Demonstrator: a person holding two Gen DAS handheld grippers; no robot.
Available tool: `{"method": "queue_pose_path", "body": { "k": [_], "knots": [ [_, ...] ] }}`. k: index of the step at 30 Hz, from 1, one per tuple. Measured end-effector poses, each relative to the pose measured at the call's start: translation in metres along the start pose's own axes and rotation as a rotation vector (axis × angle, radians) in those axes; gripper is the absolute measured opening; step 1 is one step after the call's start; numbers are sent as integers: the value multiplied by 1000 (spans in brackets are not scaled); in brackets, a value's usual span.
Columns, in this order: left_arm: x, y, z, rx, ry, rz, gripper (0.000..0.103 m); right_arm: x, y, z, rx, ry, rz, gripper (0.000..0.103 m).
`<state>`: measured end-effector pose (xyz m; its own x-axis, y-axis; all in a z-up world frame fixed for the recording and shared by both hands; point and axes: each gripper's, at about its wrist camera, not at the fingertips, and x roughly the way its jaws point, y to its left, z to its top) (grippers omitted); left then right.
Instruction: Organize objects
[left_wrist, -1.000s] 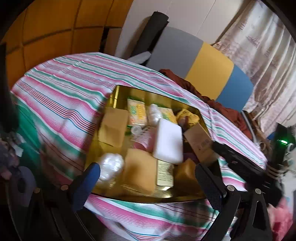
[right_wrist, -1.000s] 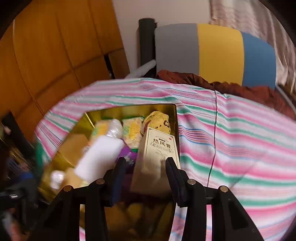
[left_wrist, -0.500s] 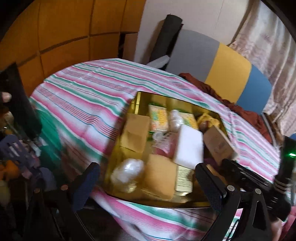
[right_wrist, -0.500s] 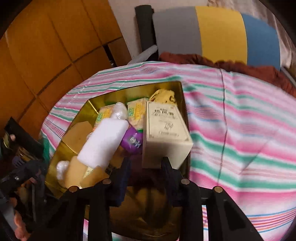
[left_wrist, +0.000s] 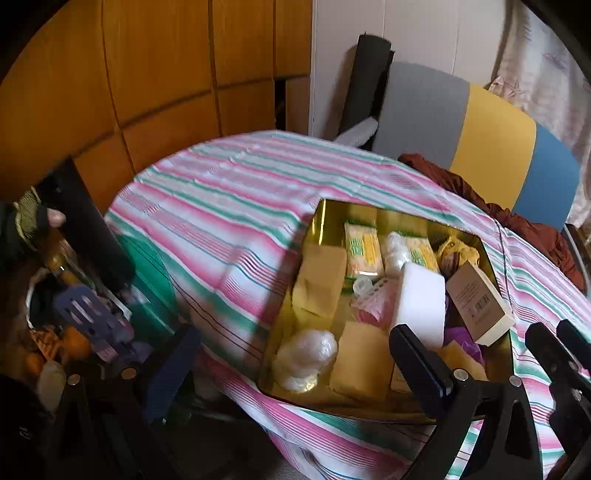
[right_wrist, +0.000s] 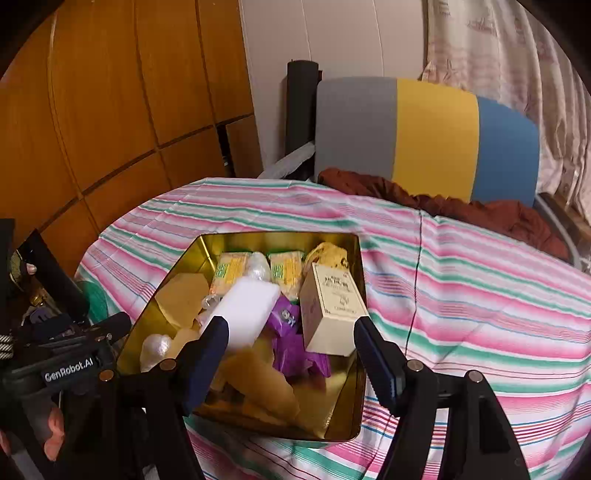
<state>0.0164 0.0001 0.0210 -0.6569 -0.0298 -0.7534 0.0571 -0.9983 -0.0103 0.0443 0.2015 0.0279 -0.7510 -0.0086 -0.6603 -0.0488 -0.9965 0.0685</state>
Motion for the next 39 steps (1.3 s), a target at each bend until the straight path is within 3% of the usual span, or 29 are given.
{"method": "queue_pose_path", "body": {
  "k": [5, 8, 27, 39],
  "knots": [
    [-9, 0, 3, 34, -17, 13, 103, 4, 6, 3, 19, 20, -118, 74],
    [-13, 1, 3, 39, -14, 5, 103, 10, 4, 2, 34, 53, -145, 74],
    [0, 2, -2, 40, 95, -30, 103, 23, -5, -6, 83, 110, -199, 74],
    [-1, -2, -2, 62, 93, -41, 102, 28, -8, -7, 98, 120, -201, 74]
  ]
}}
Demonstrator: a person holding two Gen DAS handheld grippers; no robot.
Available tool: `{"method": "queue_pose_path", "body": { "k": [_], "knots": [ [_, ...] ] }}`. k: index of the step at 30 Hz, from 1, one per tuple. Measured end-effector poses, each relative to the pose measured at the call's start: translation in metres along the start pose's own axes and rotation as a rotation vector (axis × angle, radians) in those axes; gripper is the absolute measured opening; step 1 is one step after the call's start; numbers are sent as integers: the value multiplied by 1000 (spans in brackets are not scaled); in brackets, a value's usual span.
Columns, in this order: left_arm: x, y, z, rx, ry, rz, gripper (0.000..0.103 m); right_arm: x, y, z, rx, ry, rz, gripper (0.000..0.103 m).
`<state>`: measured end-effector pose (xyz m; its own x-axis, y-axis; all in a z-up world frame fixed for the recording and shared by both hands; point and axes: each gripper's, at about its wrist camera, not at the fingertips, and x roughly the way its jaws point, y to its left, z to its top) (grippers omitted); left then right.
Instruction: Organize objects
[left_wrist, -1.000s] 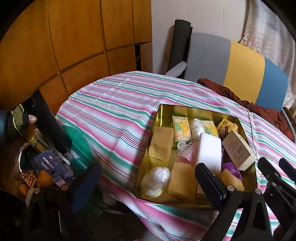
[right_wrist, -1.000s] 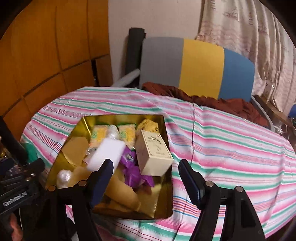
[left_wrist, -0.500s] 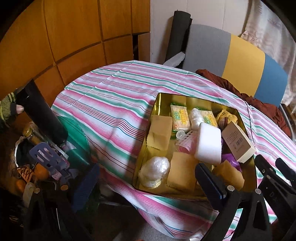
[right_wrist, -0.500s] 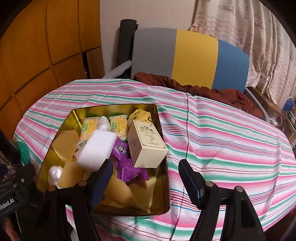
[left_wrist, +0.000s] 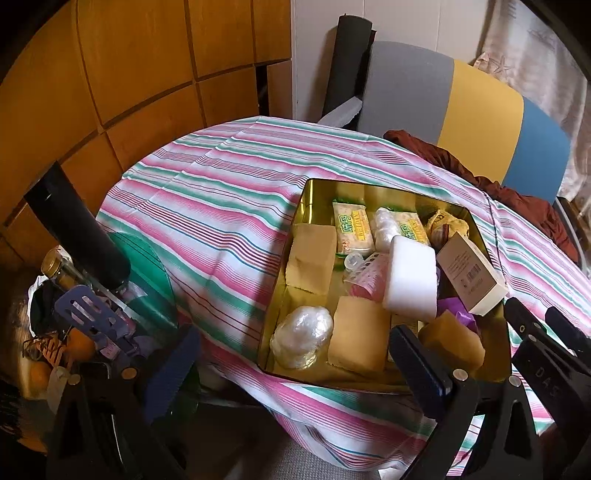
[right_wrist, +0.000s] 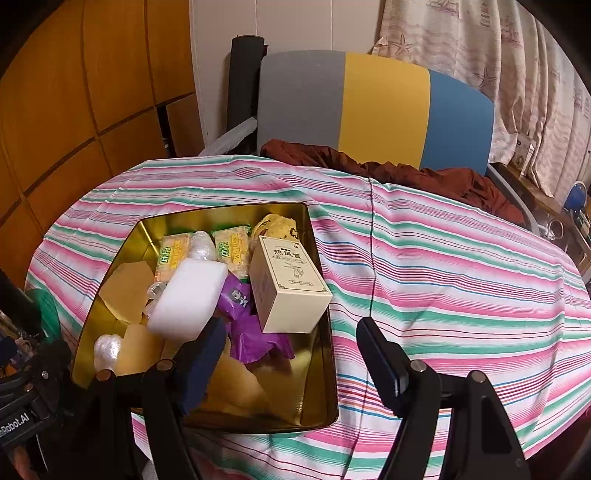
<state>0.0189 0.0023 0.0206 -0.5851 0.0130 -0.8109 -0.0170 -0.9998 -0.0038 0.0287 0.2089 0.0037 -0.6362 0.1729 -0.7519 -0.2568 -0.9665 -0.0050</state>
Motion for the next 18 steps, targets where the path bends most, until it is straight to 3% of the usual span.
{"method": "queue_pose_path", "body": {
  "k": [14, 18],
  "knots": [
    [6, -3, -3, -8, 37, -32, 101, 0, 1, -2, -2, 2, 13, 74],
    [5, -5, -4, 5, 13, 6, 97, 0, 0, -2, 3, 2, 18, 74]
  ]
}}
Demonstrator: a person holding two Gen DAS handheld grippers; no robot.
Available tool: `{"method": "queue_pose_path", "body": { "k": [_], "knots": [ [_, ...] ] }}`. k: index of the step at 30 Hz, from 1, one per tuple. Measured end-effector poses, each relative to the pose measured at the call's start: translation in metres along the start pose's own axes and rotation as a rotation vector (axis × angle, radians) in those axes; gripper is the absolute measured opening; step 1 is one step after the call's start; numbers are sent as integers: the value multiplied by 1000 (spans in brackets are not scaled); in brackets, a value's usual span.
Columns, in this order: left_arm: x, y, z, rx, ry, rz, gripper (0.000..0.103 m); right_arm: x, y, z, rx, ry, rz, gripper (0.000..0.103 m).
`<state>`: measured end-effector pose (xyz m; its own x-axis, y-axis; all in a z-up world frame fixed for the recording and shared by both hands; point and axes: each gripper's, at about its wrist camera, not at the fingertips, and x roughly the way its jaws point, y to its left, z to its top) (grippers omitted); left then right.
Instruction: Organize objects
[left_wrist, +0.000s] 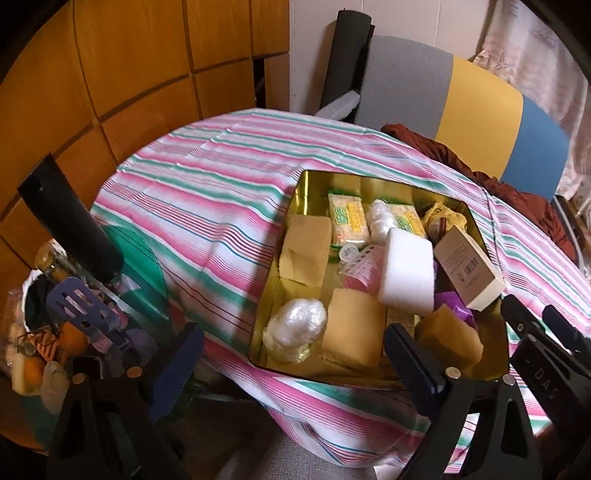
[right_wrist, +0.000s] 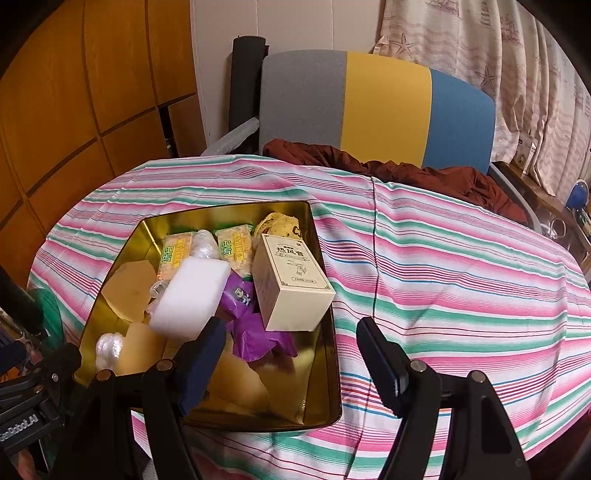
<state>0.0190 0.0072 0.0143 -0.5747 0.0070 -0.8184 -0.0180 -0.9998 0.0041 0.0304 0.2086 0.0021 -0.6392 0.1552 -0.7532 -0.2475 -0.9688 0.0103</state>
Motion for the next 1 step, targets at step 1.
{"method": "queue_pose_path", "body": {
  "k": [1],
  "knots": [
    [0, 0, 0, 7, -1, 9, 97, 0, 0, 0, 2, 0, -2, 74]
  ]
}}
